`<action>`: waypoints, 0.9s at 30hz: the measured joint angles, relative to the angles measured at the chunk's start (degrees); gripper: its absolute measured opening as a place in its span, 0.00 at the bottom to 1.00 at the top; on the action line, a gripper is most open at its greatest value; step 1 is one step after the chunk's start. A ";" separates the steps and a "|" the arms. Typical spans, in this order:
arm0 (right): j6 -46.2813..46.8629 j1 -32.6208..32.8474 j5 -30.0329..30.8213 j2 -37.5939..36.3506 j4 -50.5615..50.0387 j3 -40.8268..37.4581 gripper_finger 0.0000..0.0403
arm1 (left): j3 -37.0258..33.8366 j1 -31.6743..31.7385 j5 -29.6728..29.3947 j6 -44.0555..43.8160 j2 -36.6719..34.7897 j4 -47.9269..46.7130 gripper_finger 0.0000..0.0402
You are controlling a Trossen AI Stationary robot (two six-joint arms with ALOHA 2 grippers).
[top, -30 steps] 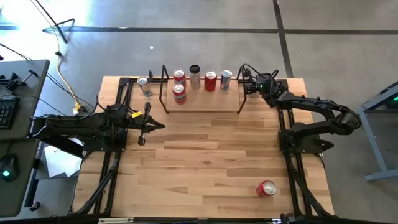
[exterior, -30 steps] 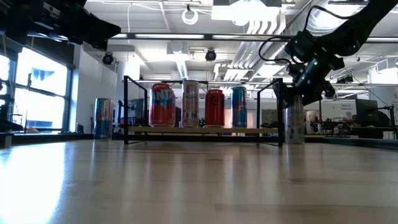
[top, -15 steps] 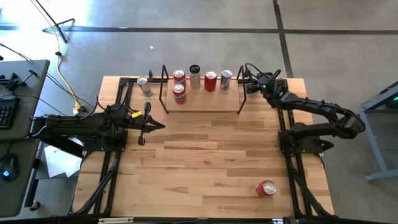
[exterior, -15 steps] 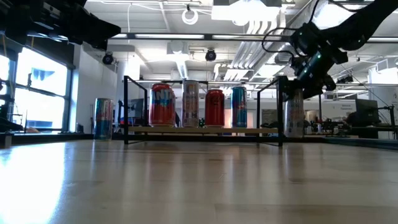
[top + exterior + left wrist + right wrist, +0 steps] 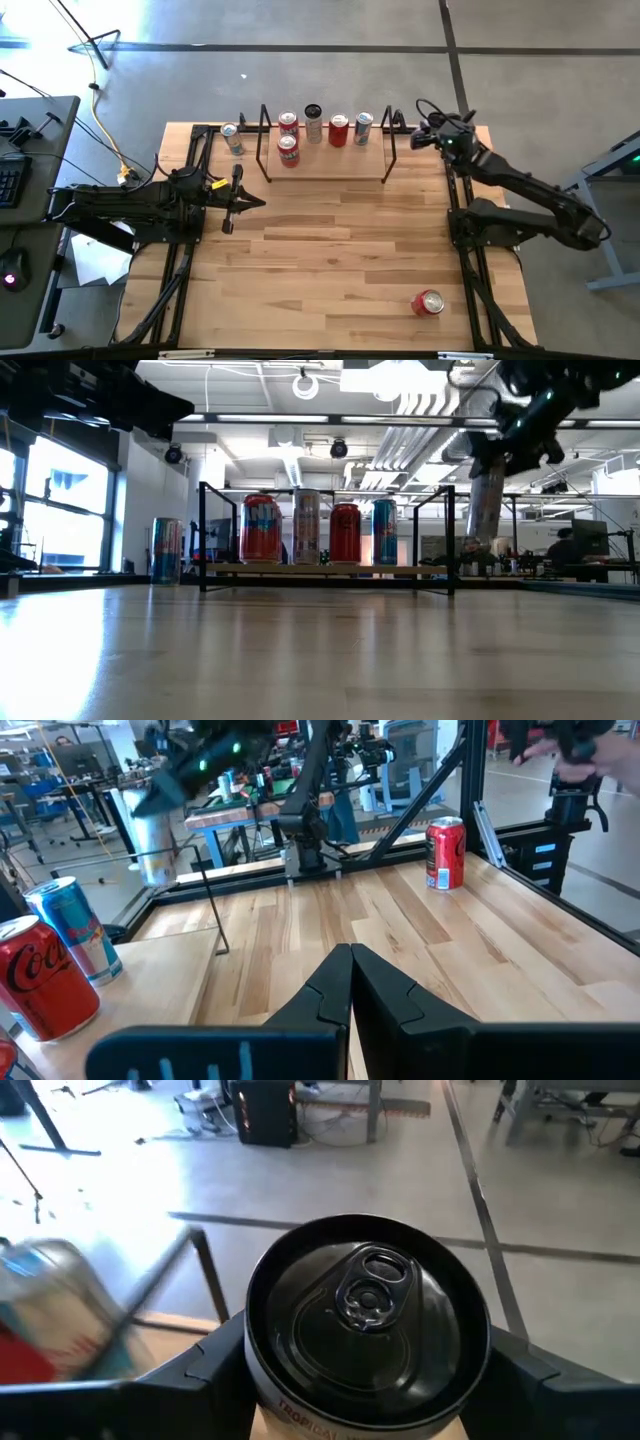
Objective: Place canned beverage on shelf
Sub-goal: Put the white yellow soda can on the shelf aligned with the white yellow soda can
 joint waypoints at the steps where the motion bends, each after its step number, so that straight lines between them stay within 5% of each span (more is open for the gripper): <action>1: 0.54 0.86 0.75 -0.68 -2.47 1.88 0.61 | 0.00 0.00 0.00 0.00 0.00 0.06 0.00; 13: 0.99 17.53 12.34 4.40 -21.24 27.38 0.61 | 0.00 -0.02 0.00 -0.02 -0.02 0.31 0.00; 27: 0.96 37.59 16.82 30.09 -20.11 47.34 0.61 | 0.00 -0.01 0.00 -0.04 -0.01 0.33 0.00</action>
